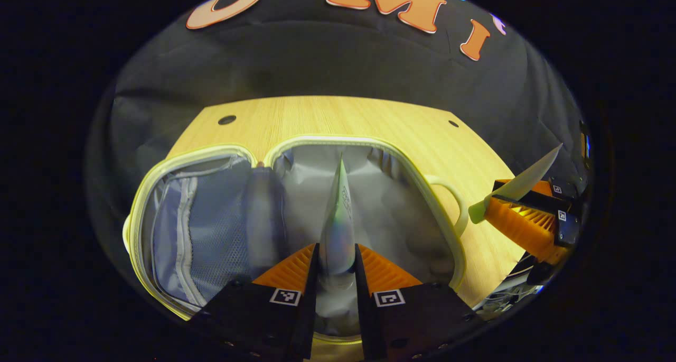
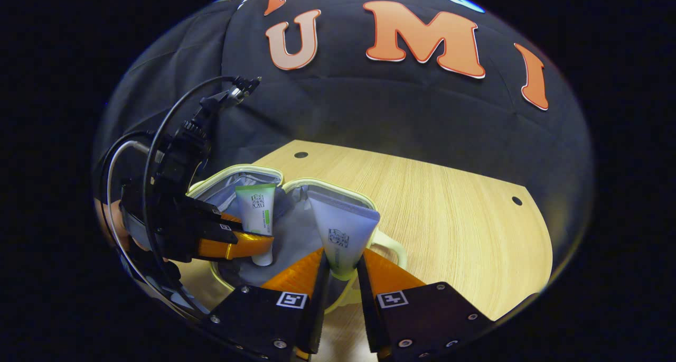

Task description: First open the suitcase, pack the skin care products into it, and then close the suitcase.

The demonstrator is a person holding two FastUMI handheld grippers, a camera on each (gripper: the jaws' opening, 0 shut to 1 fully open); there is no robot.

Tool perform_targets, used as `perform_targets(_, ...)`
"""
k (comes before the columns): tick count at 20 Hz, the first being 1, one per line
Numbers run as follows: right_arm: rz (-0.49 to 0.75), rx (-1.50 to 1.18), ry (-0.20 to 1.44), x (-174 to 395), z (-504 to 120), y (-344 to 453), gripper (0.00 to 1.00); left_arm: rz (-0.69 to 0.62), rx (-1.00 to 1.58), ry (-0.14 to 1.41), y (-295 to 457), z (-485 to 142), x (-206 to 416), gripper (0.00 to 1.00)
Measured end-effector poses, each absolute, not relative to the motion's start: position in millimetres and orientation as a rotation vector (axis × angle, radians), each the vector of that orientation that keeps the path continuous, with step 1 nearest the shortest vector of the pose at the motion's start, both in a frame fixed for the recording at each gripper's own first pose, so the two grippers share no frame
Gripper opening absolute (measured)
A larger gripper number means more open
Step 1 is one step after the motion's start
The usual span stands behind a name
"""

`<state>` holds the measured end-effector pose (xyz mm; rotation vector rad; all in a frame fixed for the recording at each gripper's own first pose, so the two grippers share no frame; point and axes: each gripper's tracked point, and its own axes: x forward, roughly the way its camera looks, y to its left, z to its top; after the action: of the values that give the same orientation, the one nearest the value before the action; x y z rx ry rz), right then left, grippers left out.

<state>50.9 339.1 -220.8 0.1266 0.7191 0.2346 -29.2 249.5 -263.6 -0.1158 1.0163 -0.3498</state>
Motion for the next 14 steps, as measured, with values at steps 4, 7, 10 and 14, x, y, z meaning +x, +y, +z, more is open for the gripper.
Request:
perform_targets(4,0.211,0.142,0.766,53,-236,348,0.34,-0.309,-0.159,1.087,247,-277,-31,0.36)
perform_targets(7,0.220,0.162,0.797,57,-242,356,0.34,-0.284,-0.149,1.095,244,-277,-20,0.35)
perform_targets(10,0.228,0.174,0.854,61,-256,359,0.34,-0.259,-0.140,1.123,244,-293,-12,0.36)
perform_targets(14,0.241,0.161,0.919,64,-274,367,0.34,-0.262,-0.195,1.136,236,-296,-14,0.41)
